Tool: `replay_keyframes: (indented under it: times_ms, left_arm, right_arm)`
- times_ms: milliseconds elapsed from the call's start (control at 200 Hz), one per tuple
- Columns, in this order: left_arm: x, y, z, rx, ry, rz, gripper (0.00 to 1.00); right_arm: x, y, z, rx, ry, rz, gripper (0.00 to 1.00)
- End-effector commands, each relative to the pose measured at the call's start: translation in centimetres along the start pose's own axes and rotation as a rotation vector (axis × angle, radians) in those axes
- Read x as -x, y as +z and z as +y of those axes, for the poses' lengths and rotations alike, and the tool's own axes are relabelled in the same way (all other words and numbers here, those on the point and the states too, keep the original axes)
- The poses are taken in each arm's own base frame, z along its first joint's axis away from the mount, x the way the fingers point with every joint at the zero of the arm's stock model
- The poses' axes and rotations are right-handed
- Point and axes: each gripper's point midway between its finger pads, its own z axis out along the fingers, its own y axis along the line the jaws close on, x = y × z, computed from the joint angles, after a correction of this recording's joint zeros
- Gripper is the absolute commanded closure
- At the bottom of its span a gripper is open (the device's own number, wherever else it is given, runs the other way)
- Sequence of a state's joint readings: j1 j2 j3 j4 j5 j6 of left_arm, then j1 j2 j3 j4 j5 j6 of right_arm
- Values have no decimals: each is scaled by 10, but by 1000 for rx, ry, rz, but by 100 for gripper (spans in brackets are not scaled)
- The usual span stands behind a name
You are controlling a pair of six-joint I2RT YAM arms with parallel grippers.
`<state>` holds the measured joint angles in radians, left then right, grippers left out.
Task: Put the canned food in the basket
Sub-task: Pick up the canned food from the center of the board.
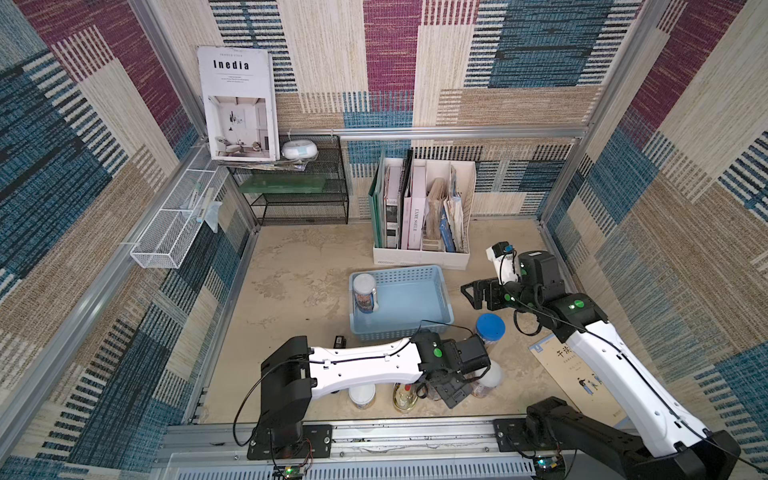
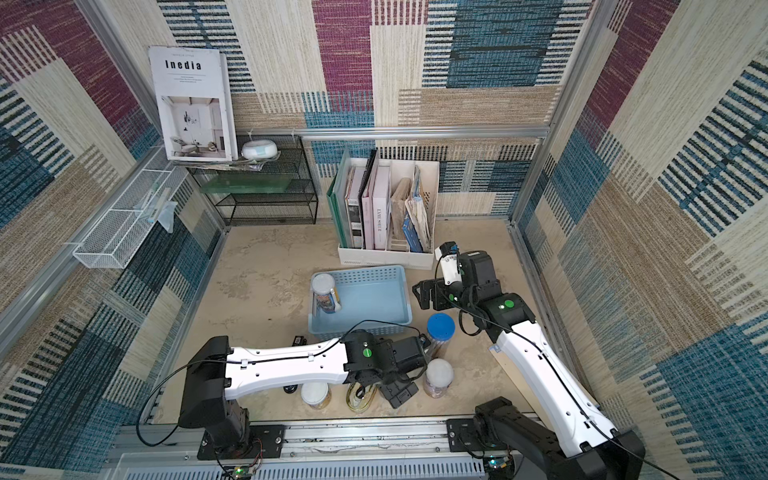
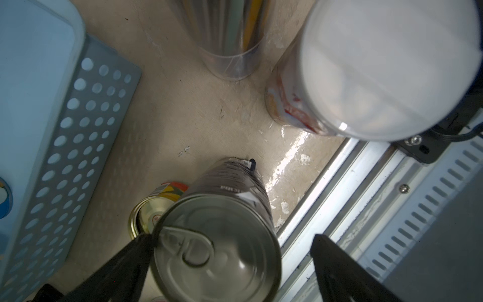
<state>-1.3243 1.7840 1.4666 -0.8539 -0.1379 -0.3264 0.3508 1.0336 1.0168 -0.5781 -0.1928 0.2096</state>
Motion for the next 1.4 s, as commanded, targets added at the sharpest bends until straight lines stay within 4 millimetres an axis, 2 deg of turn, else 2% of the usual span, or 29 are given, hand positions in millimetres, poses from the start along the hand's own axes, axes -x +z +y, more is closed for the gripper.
replay_keyframes:
  times_ms: [0,120,205,371,917,957,1182,1312,1397]
  left_arm:
    - [3,-14,-9,-55,-11,-14,0]
    - [6,-33,-4,-36,-28,-51,0]
    - [0,-35,0,-27,-35,-44,0]
    - [-15,-14,7,-7,-50,27,0]
    - [-20,30,5,-61,-82,89,1]
    - [-19,31,6,-62,-85,91,5]
    - [-21,30,3,-81,-79,111,41]
    - [-24,22,5,-77,-81,119,52]
    - [-19,8,7,-73,-73,105,57]
  right_arm:
    - [3,-1,3,13,-14,-15,1]
    - [3,-1,3,19,-14,-15,1]
    - [2,0,4,26,-15,-13,1]
    - [3,2,6,37,-13,-15,1]
    - [-1,0,7,46,-19,-18,1]
    - [-1,0,7,47,-19,-20,1]
    - [-1,0,7,42,-19,-20,1]
    - [-1,0,6,40,-20,-27,1]
    - [0,0,6,39,-19,-30,1]
